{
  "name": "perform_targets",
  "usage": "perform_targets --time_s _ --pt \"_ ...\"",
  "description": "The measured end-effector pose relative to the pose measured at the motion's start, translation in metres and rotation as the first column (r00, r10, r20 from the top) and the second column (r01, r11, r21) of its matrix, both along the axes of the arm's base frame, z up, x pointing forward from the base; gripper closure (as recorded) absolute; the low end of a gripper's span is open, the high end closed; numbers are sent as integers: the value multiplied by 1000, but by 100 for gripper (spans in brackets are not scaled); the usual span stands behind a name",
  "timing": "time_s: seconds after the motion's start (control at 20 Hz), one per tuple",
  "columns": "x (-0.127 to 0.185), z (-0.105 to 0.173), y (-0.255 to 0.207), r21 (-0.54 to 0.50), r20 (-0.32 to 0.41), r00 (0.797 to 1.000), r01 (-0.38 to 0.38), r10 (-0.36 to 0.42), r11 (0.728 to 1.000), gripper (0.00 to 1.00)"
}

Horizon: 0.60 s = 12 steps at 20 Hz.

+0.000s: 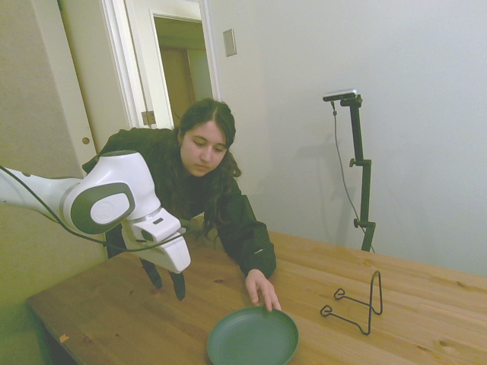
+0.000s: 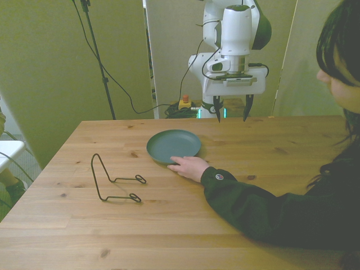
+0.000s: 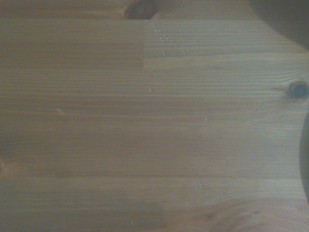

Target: Load the plate

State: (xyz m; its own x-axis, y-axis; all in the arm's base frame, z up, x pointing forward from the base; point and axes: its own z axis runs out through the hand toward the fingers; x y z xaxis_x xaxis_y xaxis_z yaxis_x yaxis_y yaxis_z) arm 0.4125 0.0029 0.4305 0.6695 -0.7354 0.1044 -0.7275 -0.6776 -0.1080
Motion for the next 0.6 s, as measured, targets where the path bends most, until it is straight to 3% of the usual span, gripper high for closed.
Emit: perform_targets --time_s 0.25,0.6 --pt "3 0 6 19 -14 1000 -16 17 1000 0" --pt "34 -2 -2 5 -20 1000 18 -18 1000 0"
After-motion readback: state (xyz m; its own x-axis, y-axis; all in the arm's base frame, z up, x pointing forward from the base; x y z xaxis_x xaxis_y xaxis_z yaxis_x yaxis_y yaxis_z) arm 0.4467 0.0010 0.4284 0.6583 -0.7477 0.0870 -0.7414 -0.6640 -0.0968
